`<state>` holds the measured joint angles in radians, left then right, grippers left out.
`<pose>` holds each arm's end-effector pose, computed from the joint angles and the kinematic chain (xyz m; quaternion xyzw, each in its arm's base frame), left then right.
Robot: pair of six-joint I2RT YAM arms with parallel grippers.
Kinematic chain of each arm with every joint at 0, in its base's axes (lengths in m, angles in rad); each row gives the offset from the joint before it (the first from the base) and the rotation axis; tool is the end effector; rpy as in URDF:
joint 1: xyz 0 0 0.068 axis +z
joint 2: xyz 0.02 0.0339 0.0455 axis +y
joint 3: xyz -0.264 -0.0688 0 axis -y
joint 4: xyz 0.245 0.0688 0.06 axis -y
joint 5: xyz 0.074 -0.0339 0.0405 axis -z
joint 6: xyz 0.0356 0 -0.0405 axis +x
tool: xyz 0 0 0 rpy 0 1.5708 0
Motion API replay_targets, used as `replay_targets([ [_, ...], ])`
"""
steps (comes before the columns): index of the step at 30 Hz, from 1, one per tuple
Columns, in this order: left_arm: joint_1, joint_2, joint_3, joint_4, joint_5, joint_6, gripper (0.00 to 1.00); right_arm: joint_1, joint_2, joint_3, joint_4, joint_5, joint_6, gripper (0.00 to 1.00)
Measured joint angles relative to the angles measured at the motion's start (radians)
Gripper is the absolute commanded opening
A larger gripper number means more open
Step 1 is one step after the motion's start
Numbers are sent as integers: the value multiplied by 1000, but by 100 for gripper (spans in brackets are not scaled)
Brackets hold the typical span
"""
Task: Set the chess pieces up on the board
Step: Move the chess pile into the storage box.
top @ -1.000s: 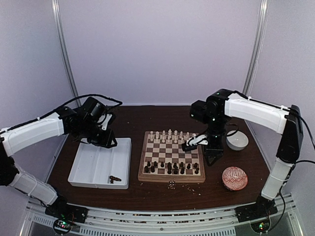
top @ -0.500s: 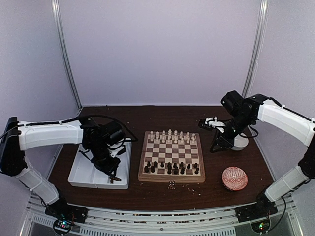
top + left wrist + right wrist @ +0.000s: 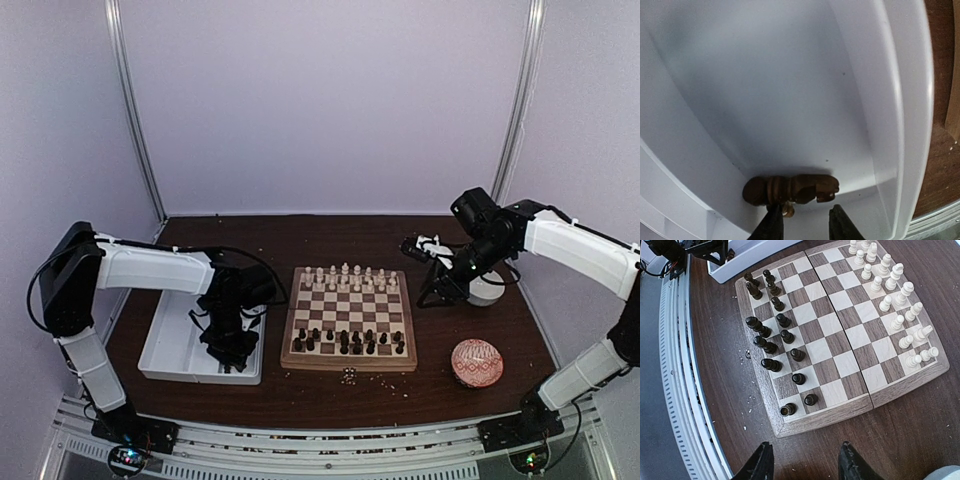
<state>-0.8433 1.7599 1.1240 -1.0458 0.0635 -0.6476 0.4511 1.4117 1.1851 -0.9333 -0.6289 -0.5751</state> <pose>0.1913 -0.2183 0.1667 -0.0957 -0.9934 -0.0143 0.0622 0.2352 0.1372 0.2834 -0.5120 0.7801 0.2902 0.2124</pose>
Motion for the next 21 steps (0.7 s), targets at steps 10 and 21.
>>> replay_targets([
  [10,70,58,29,87,-42,-34,26,-3,0,-4,16,-8,3,45],
  [21,105,14,81,147,-60,-12,27,-4,3,-15,21,-14,3,45],
])
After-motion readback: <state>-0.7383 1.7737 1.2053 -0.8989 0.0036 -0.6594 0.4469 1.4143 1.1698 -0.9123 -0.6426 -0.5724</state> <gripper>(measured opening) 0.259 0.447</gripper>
